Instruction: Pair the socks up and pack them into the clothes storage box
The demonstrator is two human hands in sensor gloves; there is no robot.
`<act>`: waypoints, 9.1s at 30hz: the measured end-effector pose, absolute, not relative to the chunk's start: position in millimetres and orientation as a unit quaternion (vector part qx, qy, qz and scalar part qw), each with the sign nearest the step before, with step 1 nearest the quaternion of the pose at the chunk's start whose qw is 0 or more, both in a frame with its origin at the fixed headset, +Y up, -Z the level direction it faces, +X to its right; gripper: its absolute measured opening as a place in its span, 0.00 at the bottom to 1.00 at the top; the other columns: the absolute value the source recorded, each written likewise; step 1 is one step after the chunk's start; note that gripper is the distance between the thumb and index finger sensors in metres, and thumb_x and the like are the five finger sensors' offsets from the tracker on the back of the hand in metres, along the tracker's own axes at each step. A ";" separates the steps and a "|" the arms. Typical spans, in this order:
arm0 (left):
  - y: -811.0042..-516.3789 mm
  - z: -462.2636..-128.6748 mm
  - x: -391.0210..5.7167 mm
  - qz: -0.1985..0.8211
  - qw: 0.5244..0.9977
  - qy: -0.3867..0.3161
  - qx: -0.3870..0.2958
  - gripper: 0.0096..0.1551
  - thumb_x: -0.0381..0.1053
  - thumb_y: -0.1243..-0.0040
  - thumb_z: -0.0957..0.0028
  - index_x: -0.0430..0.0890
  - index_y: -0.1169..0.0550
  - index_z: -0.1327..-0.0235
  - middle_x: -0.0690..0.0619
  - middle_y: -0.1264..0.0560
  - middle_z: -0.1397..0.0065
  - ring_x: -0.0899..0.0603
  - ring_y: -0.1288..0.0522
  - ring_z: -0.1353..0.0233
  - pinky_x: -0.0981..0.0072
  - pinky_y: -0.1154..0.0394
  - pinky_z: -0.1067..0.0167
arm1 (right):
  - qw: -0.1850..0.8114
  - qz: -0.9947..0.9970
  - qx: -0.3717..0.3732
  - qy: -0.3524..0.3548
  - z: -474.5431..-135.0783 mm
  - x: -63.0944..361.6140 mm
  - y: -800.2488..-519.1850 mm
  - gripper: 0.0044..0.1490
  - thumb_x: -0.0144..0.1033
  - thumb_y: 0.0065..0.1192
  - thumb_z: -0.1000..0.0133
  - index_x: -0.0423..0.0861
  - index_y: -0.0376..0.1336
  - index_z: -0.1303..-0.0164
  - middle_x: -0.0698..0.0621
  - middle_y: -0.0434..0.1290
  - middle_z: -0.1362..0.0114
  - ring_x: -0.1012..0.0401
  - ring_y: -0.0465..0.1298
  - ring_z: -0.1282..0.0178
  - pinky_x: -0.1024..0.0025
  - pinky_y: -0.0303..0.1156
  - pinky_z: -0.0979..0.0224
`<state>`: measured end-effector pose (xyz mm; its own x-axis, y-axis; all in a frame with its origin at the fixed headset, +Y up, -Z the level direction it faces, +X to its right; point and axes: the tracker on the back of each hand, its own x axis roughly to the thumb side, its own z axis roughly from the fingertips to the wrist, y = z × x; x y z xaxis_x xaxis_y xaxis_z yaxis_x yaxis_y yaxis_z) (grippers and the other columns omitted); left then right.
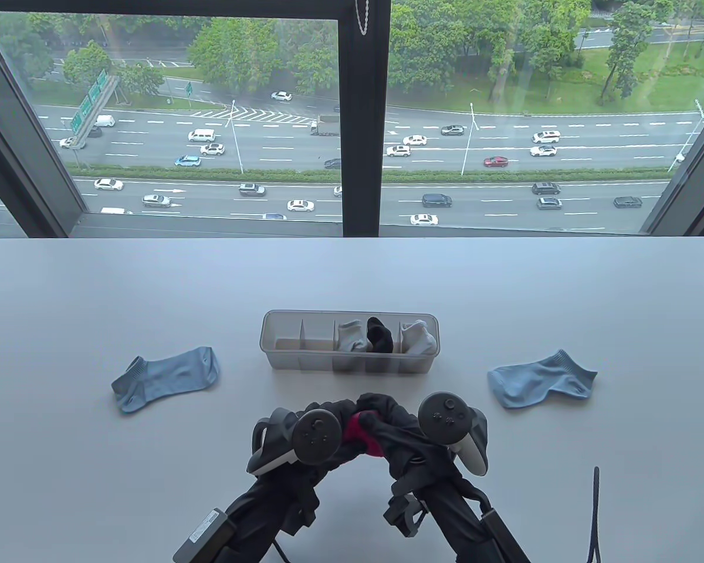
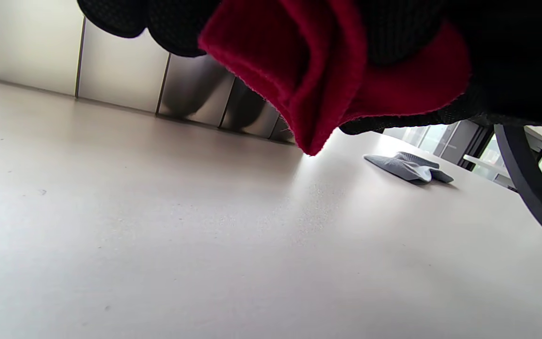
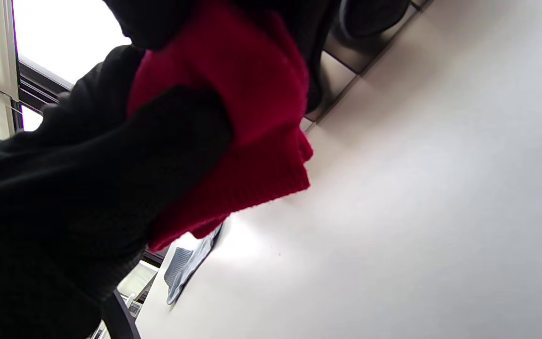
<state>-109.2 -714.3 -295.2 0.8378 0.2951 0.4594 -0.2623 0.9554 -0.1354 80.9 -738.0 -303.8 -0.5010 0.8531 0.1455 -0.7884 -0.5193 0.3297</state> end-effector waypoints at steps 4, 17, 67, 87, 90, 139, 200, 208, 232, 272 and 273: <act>-713.6 -298.3 -115.3 0.161 0.955 -0.245 -0.055 0.28 0.56 0.42 0.44 0.38 0.26 0.40 0.45 0.19 0.60 0.41 0.20 0.58 0.39 0.23 0.46 | 0.499 0.834 0.185 0.147 -303.9 78.7 -738.2 0.39 0.44 0.59 0.36 0.58 0.46 0.17 0.45 0.56 0.13 0.41 0.58 0.16 0.31 0.49 0.20; -711.9 -291.4 -106.4 0.138 0.957 -0.254 -0.014 0.40 0.55 0.42 0.43 0.41 0.43 0.23 0.40 0.29 0.33 0.34 0.28 0.35 0.32 0.35 0.30 | 0.506 0.846 0.130 0.102 -302.9 84.3 -735.7 0.31 0.43 0.50 0.33 0.42 0.56 0.23 0.47 0.77 0.37 0.54 0.77 0.36 0.39 0.57 0.19; -697.5 -296.8 -129.8 0.351 0.912 -0.206 0.043 0.36 0.50 0.41 0.42 0.33 0.36 0.28 0.34 0.23 0.32 0.33 0.17 0.39 0.44 0.17 0.40 | 0.610 0.774 0.143 0.092 -303.1 88.9 -724.0 0.43 0.39 0.61 0.35 0.43 0.45 0.15 0.43 0.66 0.23 0.49 0.67 0.23 0.38 0.53 0.18; -702.5 -295.4 -125.6 0.457 0.869 -0.188 -0.014 0.28 0.37 0.52 0.40 0.33 0.34 0.26 0.33 0.23 0.33 0.34 0.16 0.40 0.43 0.18 0.41 | 0.581 0.799 0.137 0.071 -301.2 83.9 -726.7 0.40 0.41 0.53 0.31 0.43 0.42 0.14 0.37 0.64 0.21 0.49 0.74 0.28 0.51 0.70 0.24; -702.4 -294.8 -122.1 0.447 0.876 -0.183 -0.009 0.30 0.32 0.52 0.43 0.35 0.37 0.25 0.35 0.26 0.31 0.35 0.19 0.38 0.42 0.21 0.37 | 0.573 0.806 0.135 0.063 -301.1 84.2 -725.0 0.40 0.41 0.53 0.30 0.40 0.42 0.14 0.37 0.63 0.21 0.50 0.73 0.29 0.50 0.70 0.23; -705.9 -314.7 -149.7 0.374 0.919 -0.126 0.011 0.23 0.45 0.52 0.38 0.39 0.25 0.35 0.37 0.19 0.42 0.32 0.17 0.47 0.36 0.22 0.45 | 0.500 0.831 0.207 0.124 -305.5 75.1 -723.4 0.31 0.36 0.52 0.34 0.46 0.55 0.19 0.35 0.64 0.23 0.47 0.72 0.33 0.54 0.72 0.31; -701.4 -289.1 -98.3 0.323 0.911 -0.252 -0.031 0.42 0.49 0.47 0.41 0.40 0.49 0.19 0.31 0.36 0.23 0.29 0.29 0.32 0.30 0.34 0.32 | 0.479 0.873 0.053 -0.079 -291.8 87.3 -707.7 0.24 0.36 0.51 0.31 0.35 0.62 0.32 0.45 0.78 0.43 0.53 0.80 0.40 0.50 0.75 0.31; -700.1 -294.0 -107.5 0.302 0.934 -0.189 -0.028 0.51 0.54 0.38 0.43 0.44 0.56 0.22 0.33 0.46 0.22 0.31 0.33 0.30 0.33 0.34 0.32 | 0.452 0.886 0.078 -0.069 -291.9 74.1 -704.2 0.24 0.36 0.49 0.31 0.36 0.60 0.30 0.47 0.77 0.43 0.55 0.79 0.41 0.51 0.74 0.29; -710.1 -312.3 -133.3 0.572 0.768 -0.226 -0.180 0.31 0.42 0.50 0.43 0.41 0.30 0.23 0.34 0.29 0.25 0.27 0.27 0.30 0.26 0.33 0.32 | 0.506 0.849 0.148 0.041 -308.7 105.5 -724.2 0.24 0.37 0.58 0.38 0.50 0.63 0.30 0.45 0.76 0.35 0.50 0.78 0.34 0.40 0.65 0.24; -710.3 -314.1 -145.1 0.503 0.832 -0.196 -0.130 0.32 0.45 0.46 0.45 0.42 0.33 0.25 0.33 0.24 0.33 0.28 0.22 0.37 0.32 0.28 0.35 | 0.438 0.856 0.226 0.156 -312.4 105.6 -722.0 0.35 0.40 0.60 0.36 0.47 0.55 0.19 0.37 0.66 0.20 0.40 0.68 0.22 0.35 0.61 0.23; -710.9 -313.6 -144.0 0.482 0.842 -0.200 -0.138 0.33 0.44 0.46 0.44 0.43 0.34 0.24 0.32 0.25 0.32 0.27 0.22 0.36 0.31 0.29 0.34 | 0.458 0.826 0.252 0.211 -311.8 103.5 -721.6 0.52 0.47 0.61 0.37 0.43 0.40 0.11 0.31 0.51 0.13 0.33 0.57 0.17 0.32 0.56 0.22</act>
